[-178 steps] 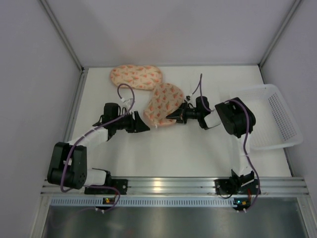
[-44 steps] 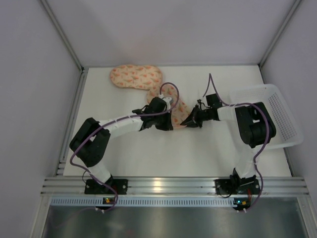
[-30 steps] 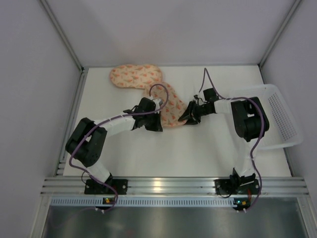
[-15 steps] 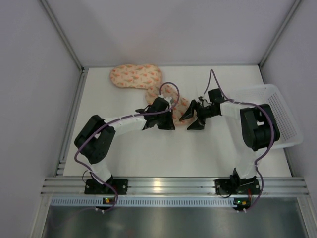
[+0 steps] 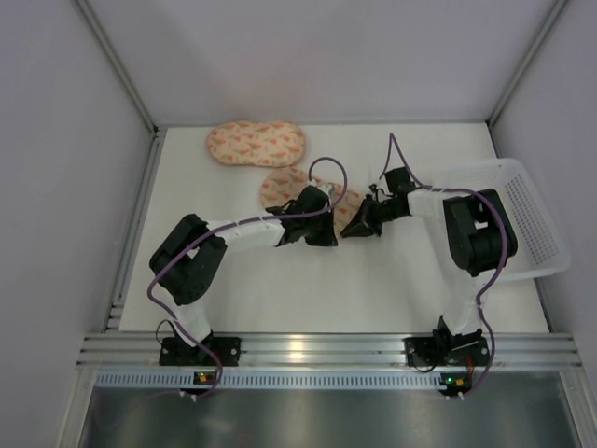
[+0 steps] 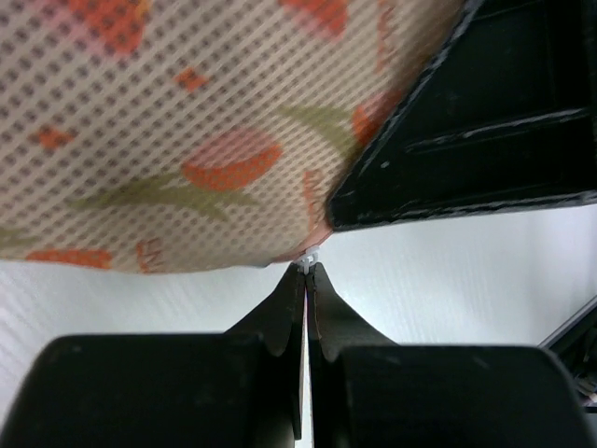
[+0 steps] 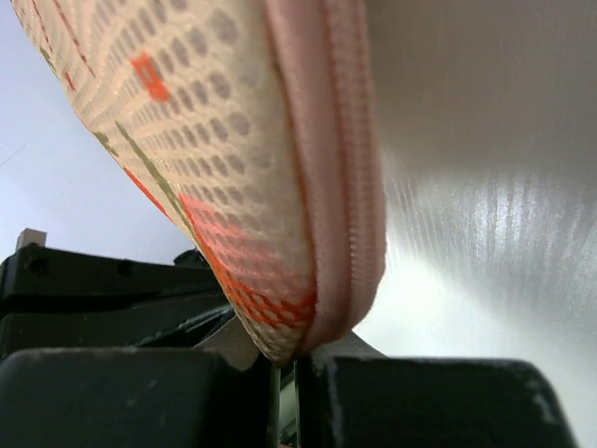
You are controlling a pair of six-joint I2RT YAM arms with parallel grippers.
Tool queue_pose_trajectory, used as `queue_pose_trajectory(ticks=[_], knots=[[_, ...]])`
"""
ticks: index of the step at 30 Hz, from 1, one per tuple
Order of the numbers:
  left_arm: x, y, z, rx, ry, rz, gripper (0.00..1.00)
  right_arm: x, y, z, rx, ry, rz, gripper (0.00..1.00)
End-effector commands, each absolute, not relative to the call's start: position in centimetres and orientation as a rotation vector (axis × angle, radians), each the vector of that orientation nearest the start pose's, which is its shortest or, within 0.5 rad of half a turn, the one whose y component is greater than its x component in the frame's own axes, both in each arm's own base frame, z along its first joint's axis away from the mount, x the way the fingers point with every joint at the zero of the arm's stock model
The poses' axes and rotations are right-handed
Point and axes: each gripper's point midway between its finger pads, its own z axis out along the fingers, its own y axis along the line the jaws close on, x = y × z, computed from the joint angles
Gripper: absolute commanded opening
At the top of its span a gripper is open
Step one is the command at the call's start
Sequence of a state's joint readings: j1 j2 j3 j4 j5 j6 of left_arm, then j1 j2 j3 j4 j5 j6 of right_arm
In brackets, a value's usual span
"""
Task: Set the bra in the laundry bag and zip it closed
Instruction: Zip the zipper on the laundry bag, then move the laundry bag to the center of the board.
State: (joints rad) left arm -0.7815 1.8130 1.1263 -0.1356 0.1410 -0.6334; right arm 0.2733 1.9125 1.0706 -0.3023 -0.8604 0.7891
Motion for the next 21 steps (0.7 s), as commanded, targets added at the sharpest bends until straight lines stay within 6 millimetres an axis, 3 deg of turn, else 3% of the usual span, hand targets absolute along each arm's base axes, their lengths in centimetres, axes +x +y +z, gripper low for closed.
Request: queue_pose_trajectory(ticks=[1, 12, 15, 17, 18, 19, 21], knots=[[28.4, -33.5, 6.1, 0.215, 2.541, -0.76, 0.0, 32.1, 24.7, 5.8, 0.396, 2.792, 1.409, 0.0], [29.8, -25.6, 4.6, 0.145, 2.562, -0.595, 0.0, 32.3, 22.6, 5.5, 0.385, 2.781, 1.323, 0.0], [30.4, -24.7, 5.0, 0.155, 2.547, -0.588, 0.0, 32.3, 22.5, 5.5, 0.374, 2.779, 1.311, 0.0], [30.0, -26.1, 6.1, 0.284, 2.522, -0.687, 0.0, 32.7, 22.6, 5.8, 0.356, 2.761, 1.313, 0.0], [30.3, -26.7, 7.3, 0.326, 2.495, -0.709, 0.04, 32.8, 22.7, 6.1, 0.344, 2.751, 1.318, 0.0], [30.5, -27.0, 8.0, 0.363, 2.478, -0.707, 0.2, 33.0, 22.7, 6.2, 0.341, 2.741, 1.315, 0.0], [30.7, -26.9, 9.8, 0.434, 2.418, -0.655, 0.32, 33.7, 22.7, 6.9, 0.319, 2.699, 1.302, 0.0]])
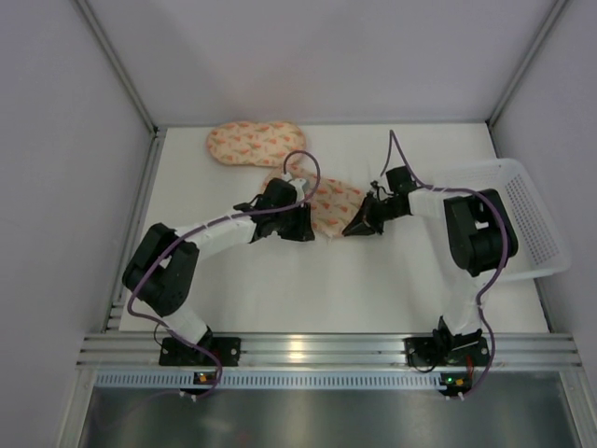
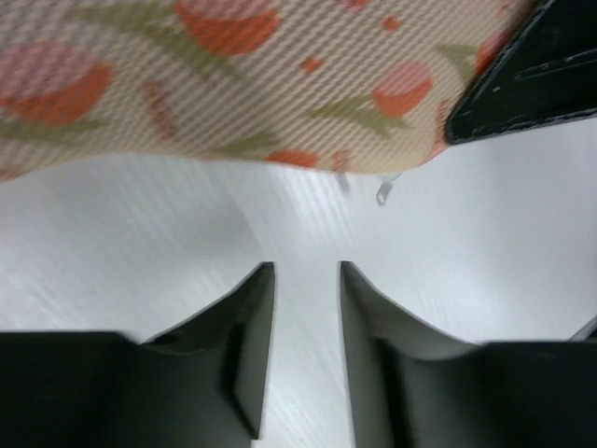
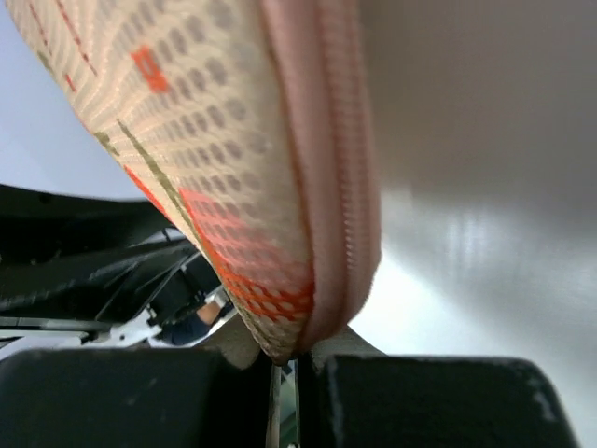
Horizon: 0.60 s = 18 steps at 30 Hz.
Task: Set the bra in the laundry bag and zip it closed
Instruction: Move the laundry bag to the center of the board.
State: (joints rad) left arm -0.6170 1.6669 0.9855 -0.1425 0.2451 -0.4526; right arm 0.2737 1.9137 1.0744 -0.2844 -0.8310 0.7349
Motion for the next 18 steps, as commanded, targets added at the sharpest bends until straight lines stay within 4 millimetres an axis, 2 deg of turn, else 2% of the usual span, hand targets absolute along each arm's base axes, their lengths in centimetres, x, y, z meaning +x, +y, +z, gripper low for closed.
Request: queue_pose_trajectory(ticks=[1, 4, 7, 10, 11, 14, 18], knots=[[31.0, -26.7, 10.6, 0.448, 2.389, -0.634, 0.44, 34.1, 22.7, 7.1, 0.305, 2.676, 1.298, 0.0], [31.3, -25.3, 12.0, 0.444, 2.346, -0.557, 0.59, 35.5, 22.3, 7.4, 0.261, 2.649, 1.245, 0.0], [32.0, -23.5, 12.3, 0.438, 2.313, -0.457, 0.63, 38.8, 21.3, 8.9, 0.248, 2.569, 1.151, 0.0], [33.3, -22.5, 12.2, 0.405, 2.318, -0.421, 0.64, 40.5, 19.9, 9.1, 0.28, 2.55, 1.073, 0.0], [33.6, -22.3, 12.2, 0.385, 2.322, -0.424, 0.64, 41.5, 19.3, 9.7, 0.285, 2.528, 1.046, 0.0], [35.2, -20.8, 12.2, 0.32, 2.328, -0.404, 0.63, 42.5, 17.8, 10.2, 0.329, 2.497, 0.978, 0.0], [35.6, -20.6, 12.4, 0.311, 2.325, -0.41, 0.63, 41.7, 16.6, 10.0, 0.328, 2.533, 0.954, 0.0]])
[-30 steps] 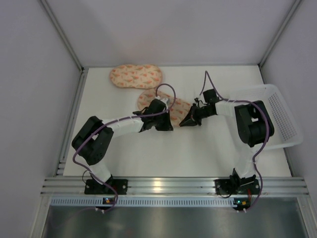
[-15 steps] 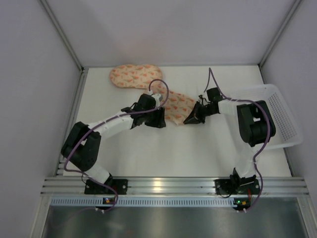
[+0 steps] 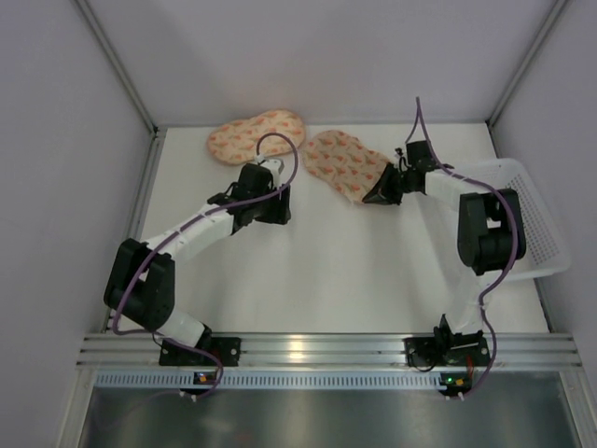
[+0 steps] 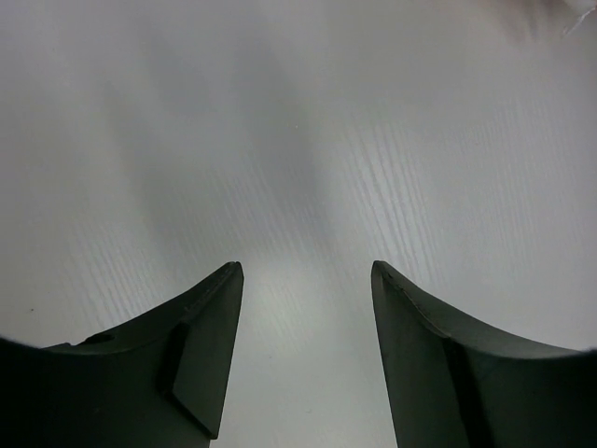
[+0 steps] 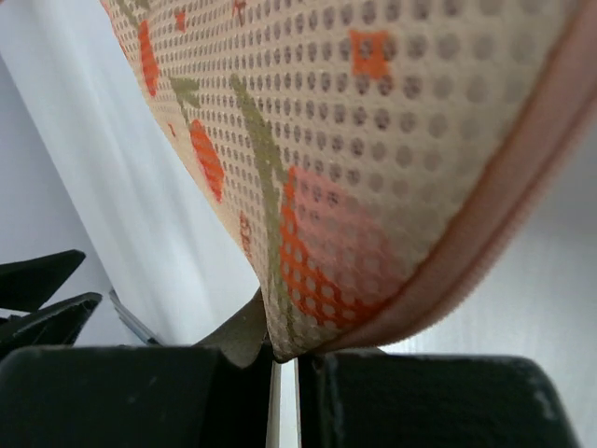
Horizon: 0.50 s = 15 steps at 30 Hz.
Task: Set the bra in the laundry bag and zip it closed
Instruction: Move the laundry bag to the center of the board.
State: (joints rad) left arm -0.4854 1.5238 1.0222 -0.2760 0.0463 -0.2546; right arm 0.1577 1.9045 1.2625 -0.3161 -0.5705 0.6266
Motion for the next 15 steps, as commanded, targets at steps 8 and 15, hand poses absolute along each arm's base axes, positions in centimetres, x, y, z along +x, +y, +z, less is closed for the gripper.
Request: queue_pose_trajectory(ticks=[8, 15], knots=[[35.2, -20.9, 11.0, 0.293, 2.37, -0.439, 0.62, 44.5, 16.0, 10.5, 0.075, 2.562, 0.848, 0.0], [35.1, -20.5, 11.0, 0.268, 2.372, -0.425, 0.62, 50.0, 15.9, 10.1, 0.002, 2.521, 0.771, 0.0]])
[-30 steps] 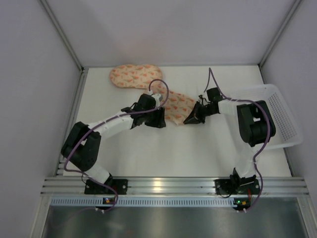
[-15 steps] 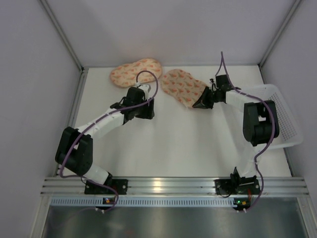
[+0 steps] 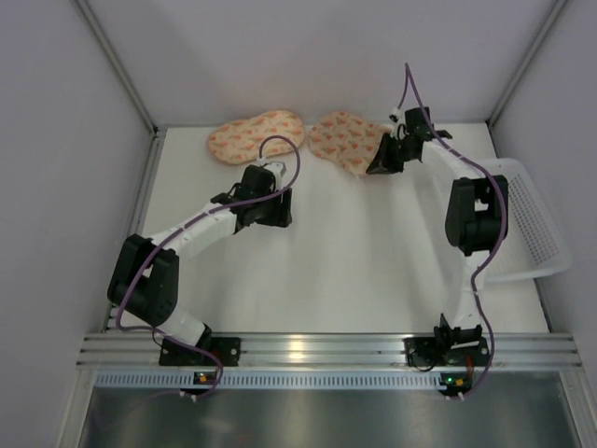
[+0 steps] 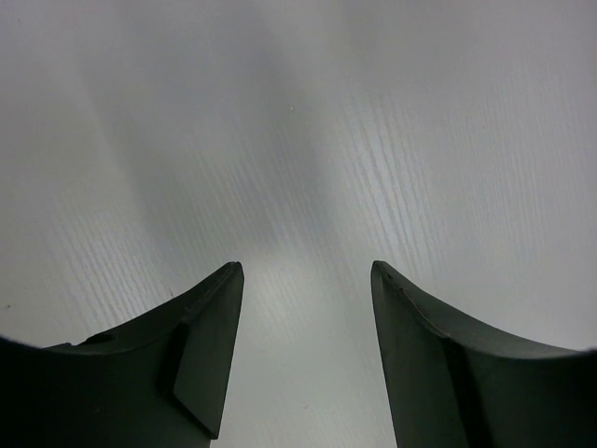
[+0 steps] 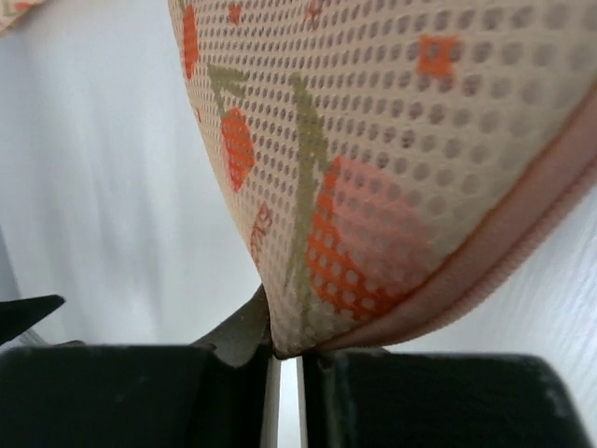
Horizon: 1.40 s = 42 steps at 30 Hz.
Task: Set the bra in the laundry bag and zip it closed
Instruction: Move the laundry bag to the center of the board, then reset both arms
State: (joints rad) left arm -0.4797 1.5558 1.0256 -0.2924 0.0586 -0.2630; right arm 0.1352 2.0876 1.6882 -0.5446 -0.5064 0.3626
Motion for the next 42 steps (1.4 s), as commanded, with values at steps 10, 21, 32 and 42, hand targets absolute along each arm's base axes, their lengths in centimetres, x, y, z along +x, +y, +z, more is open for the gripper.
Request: queue_pose_trajectory(ticks=[10, 21, 32, 42], knots=[[35.1, -18.3, 14.0, 0.226, 2.31, -0.386, 0.96, 52.9, 14.2, 14.1, -0.065, 2.4, 0.608, 0.84], [36.1, -11.9, 16.8, 0.331, 2.414, -0.314, 0.98, 42.9, 14.4, 21.1, -0.366, 2.329, 0.689, 0.99], [31.7, -10.2, 17.8, 0.461, 2.35, -0.274, 0.98, 32.9, 14.9, 20.6, -0.581, 2.237, 0.785, 0.99], [27.7, -9.4, 15.4, 0.488, 2.369, -0.281, 0.98, 28.6, 15.0, 17.8, -0.588, 2.243, 0.777, 0.99]])
